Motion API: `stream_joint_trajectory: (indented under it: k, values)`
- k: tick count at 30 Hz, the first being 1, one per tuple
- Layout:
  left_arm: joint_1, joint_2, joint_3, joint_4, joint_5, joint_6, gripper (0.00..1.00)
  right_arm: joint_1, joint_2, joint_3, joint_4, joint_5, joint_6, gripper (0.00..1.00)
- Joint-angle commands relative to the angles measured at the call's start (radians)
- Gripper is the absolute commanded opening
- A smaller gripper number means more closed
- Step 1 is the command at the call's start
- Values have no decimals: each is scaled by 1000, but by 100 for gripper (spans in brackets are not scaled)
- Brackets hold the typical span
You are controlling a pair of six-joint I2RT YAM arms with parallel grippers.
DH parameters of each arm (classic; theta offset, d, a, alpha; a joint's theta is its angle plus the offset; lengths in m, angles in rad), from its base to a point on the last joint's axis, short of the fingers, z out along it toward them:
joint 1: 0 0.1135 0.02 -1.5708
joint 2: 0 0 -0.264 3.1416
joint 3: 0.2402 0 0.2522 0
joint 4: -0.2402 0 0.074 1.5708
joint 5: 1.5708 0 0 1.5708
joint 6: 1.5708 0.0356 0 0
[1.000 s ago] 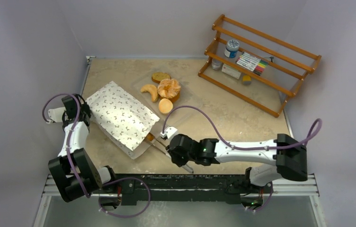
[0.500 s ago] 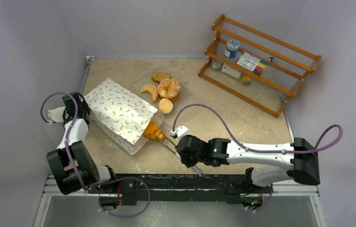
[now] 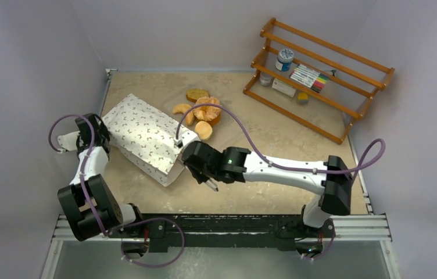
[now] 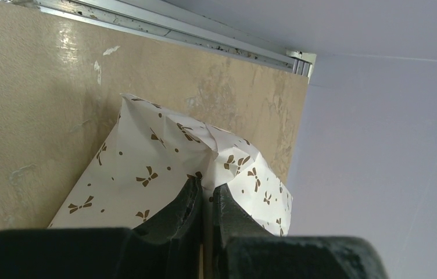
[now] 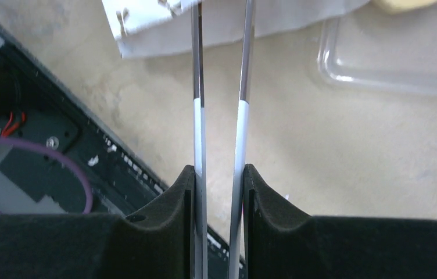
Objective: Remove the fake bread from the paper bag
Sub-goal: Take out the fake bread from the paper bag.
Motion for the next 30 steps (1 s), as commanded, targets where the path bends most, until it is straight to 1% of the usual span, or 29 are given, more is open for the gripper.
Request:
stream_joint_trajectory:
  k: [1,3,6,10,16,20,26,30]
  values:
    - [5,-66,-2,60,21,-38,0,-67,109,152,-52,19,-61,0]
    - [10,-73,-19,74,25,-65,0,-67,95,124,-65,32,-44,0]
    - [25,-69,-17,86,36,-82,0,-67,0,-8,-14,17,-13,0]
    - [34,-58,-1,93,39,-106,0,-64,-32,-42,-82,13,23,0]
    - [36,-45,31,101,24,-138,0,-47,-116,-143,-104,16,66,0]
    - [37,-36,63,77,15,-124,0,-46,-153,-147,-138,43,105,0]
    - [47,-40,71,55,-5,-114,0,-39,-263,-140,-213,65,176,0]
    - [52,-53,70,26,-44,-91,0,-30,-340,-128,-266,101,231,0]
